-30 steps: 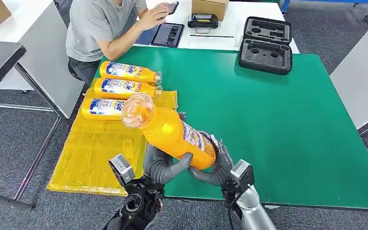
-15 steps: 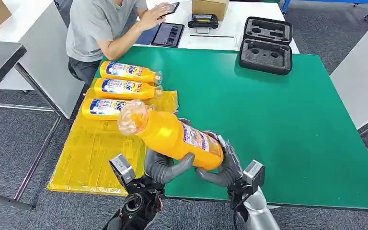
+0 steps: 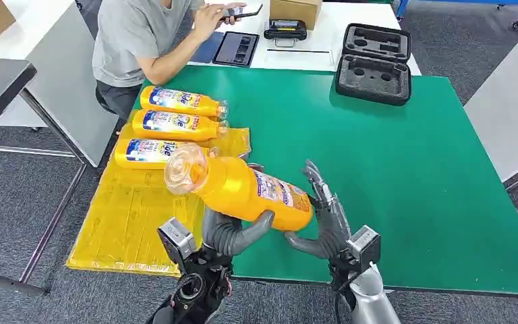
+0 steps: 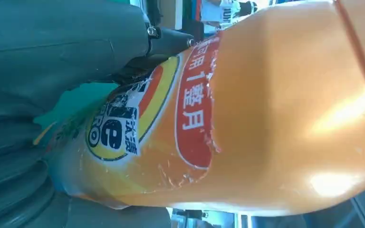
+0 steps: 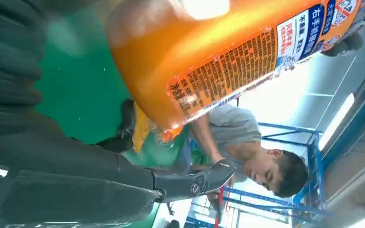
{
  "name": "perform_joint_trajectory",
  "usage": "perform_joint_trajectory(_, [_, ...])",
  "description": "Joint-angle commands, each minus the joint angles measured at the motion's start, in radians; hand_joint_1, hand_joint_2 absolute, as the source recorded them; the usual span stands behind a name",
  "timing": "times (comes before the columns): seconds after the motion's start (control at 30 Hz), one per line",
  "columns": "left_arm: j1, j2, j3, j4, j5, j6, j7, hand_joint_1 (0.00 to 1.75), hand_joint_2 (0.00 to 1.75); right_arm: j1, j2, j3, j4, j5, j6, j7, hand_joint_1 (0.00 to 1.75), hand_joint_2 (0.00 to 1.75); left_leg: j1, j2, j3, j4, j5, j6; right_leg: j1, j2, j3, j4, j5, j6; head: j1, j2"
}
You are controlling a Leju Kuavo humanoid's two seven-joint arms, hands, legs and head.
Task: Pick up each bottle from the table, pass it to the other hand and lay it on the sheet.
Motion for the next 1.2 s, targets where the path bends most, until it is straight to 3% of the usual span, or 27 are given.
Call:
perform_joint_trajectory(0.03, [-0.044,0.045,-0.032,0.03,-0.001,0.012,0.003,1.75,1.75,-0.019,0.003,-0.02,0.035,0.005,-0.009,0.005,0.0,1.75,0.001,0.0,0.003,-0.001,-0.001,-0.001,0.001,0.0,0.003,-0.001,-0.001,-0.002,0.0,0.0])
perform_joint_trajectory(0.27, [-0.052,0.039,-0.022,0.02,0.005,0.006,0.003,1.75,1.75,-0.027,0.011,-0.023,0.066,0.001,-0.023,0.005,0.0,1.75,0.0,0.002,0.003,0.0,-0.001,-0.001,0.001,0.002,0.003,0.0,0.0,-0.001,0.0,0.0])
perform_joint_trajectory(0.33, [-0.052,0.039,-0.022,0.02,0.005,0.006,0.003,1.75,1.75,-0.027,0.011,-0.023,0.066,0.001,-0.023,0.005,0.0,1.75,0.002,0.004,0.014,-0.001,-0.007,-0.004,0.003,0.004,0.014,-0.002,-0.005,-0.004,0.0,0.0])
perform_joint_trajectory(0.5, [-0.057,0.05,-0.034,0.013,-0.016,0.039,0.003,1.75,1.75,-0.023,0.012,-0.028,0.063,-0.004,-0.03,0.005,0.0,1.75,0.002,0.001,0.008,0.0,-0.003,-0.002,0.002,0.001,0.008,-0.001,-0.002,-0.003,0.0,0.0])
perform_joint_trajectory(0.6, [-0.138,0.126,-0.158,0.07,-0.123,0.294,0.003,1.75,1.75,-0.004,0.015,-0.048,0.05,-0.018,-0.042,0.005,0.0,1.75,0.002,0.001,0.006,-0.001,-0.002,-0.002,0.002,0.002,0.007,-0.001,-0.001,-0.003,0.0,0.0])
perform_joint_trajectory(0.67, [-0.238,0.176,-0.269,0.229,-0.274,0.549,0.003,1.75,1.75,-0.003,0.018,-0.062,0.056,-0.021,-0.041,0.005,0.0,1.75,0.002,0.001,0.009,-0.001,-0.003,-0.003,0.002,0.001,0.009,-0.001,-0.002,-0.004,0.001,0.0])
perform_joint_trajectory(0.7, [-0.263,0.179,-0.277,0.285,-0.301,0.594,0.003,1.75,1.75,0.0,0.021,-0.07,0.058,-0.024,-0.04,0.005,0.0,1.75,0.001,0.0,0.004,-0.001,-0.001,-0.002,0.001,0.0,0.004,-0.001,-0.001,-0.002,0.0,0.0])
perform_joint_trajectory(1.07, [-0.245,0.2,-0.19,0.174,-0.219,0.504,0.003,1.75,1.75,0.055,0.032,-0.113,0.043,-0.047,-0.033,0.005,0.0,1.75,0.002,0.0,0.011,-0.003,-0.002,-0.003,0.002,0.0,0.011,-0.003,-0.002,-0.003,0.0,0.0])
perform_joint_trajectory(1.2, [-0.213,0.185,-0.128,0.074,-0.156,0.474,0.003,1.75,1.75,0.054,0.05,-0.12,0.058,-0.044,-0.034,0.005,0.0,1.75,0.002,0.001,0.005,-0.001,-0.002,-0.002,0.002,0.001,0.005,-0.001,-0.001,-0.002,0.0,0.0])
